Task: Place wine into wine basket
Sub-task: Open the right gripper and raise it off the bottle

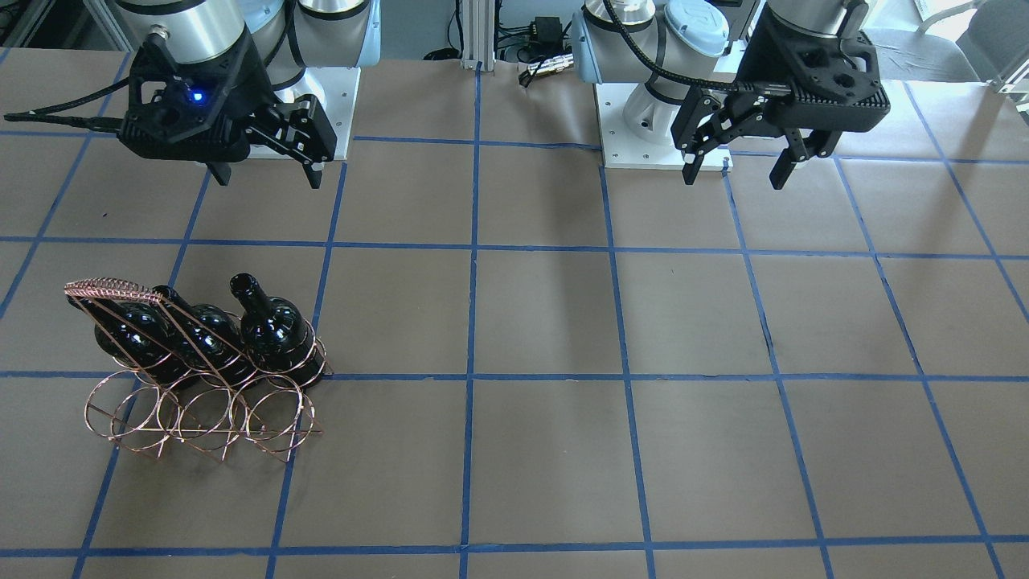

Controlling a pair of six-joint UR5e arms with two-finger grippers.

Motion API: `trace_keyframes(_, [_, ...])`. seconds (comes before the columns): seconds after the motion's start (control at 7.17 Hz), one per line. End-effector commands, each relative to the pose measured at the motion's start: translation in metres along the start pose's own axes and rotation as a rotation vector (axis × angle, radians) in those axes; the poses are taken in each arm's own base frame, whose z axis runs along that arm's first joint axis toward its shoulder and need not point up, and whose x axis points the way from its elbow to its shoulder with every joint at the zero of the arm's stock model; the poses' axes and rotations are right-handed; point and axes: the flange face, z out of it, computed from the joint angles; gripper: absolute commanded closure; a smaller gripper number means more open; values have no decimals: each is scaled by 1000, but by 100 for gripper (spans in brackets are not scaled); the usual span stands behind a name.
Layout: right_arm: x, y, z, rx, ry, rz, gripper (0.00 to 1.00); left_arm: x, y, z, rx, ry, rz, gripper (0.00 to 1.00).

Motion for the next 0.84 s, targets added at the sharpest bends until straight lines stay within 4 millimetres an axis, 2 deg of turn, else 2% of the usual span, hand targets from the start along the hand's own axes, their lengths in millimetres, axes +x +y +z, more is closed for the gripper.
trace_keyframes(0.0, [9,-4,-2,9,-10,-23,0,0,4,-7,7,-20,4,0])
trace_keyframes(0.28, [21,-8,-3,14,2,-12,0,0,9,-17,30,-26,3,0])
trace_keyframes(0.7, [22,-10,-4,37,2,-10,0,0,11,-22,44,-26,3,0])
